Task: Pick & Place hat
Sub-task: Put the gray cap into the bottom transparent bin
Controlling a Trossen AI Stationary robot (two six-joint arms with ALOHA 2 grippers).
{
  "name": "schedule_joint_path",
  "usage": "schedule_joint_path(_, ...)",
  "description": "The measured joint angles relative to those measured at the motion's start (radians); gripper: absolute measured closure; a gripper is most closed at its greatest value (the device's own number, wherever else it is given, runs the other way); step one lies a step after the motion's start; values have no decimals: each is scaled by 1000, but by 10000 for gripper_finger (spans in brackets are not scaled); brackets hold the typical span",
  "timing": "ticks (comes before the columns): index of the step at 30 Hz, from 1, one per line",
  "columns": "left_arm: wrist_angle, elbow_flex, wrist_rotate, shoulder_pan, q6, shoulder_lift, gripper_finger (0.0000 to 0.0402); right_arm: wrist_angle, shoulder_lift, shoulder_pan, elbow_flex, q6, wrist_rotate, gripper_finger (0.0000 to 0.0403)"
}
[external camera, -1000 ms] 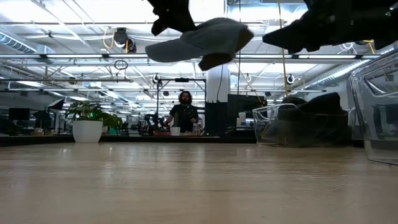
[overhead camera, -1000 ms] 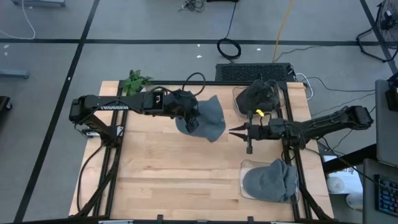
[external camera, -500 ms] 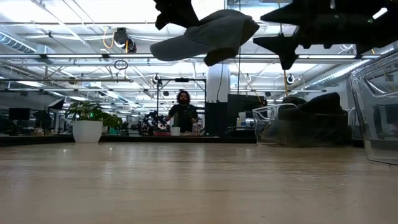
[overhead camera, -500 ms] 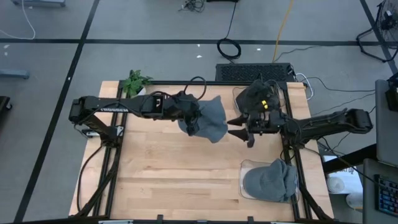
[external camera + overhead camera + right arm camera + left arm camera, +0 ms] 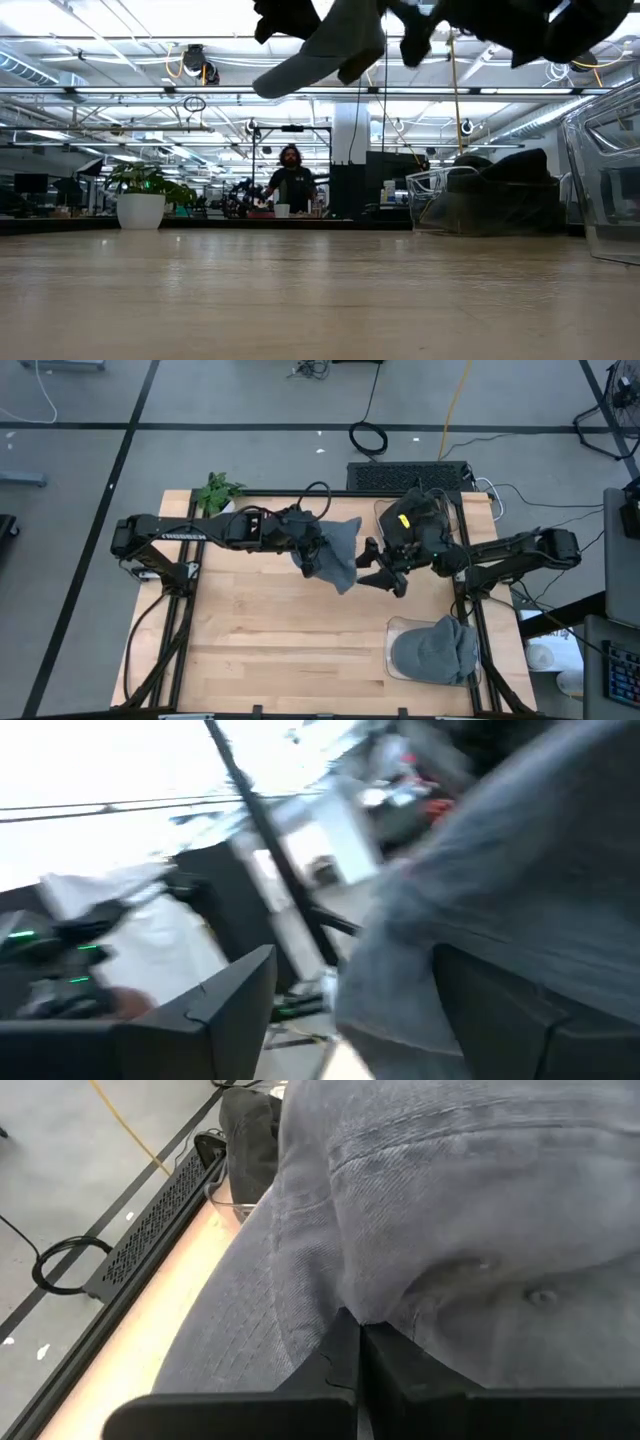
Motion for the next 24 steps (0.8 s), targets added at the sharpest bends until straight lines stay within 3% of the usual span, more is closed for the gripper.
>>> schedule_joint_path(4, 0, 0, 1, 0, 0, 0, 401, 11, 8, 1, 35, 2, -42, 148)
schedule_joint_path(16, -7, 0, -1, 1, -17, 0, 401, -179, 8, 1, 41, -113, 290, 155)
schedule_joint_path(24, -7, 0, -1, 2, -18, 0, 401, -233, 8, 2, 41, -118, 314, 175)
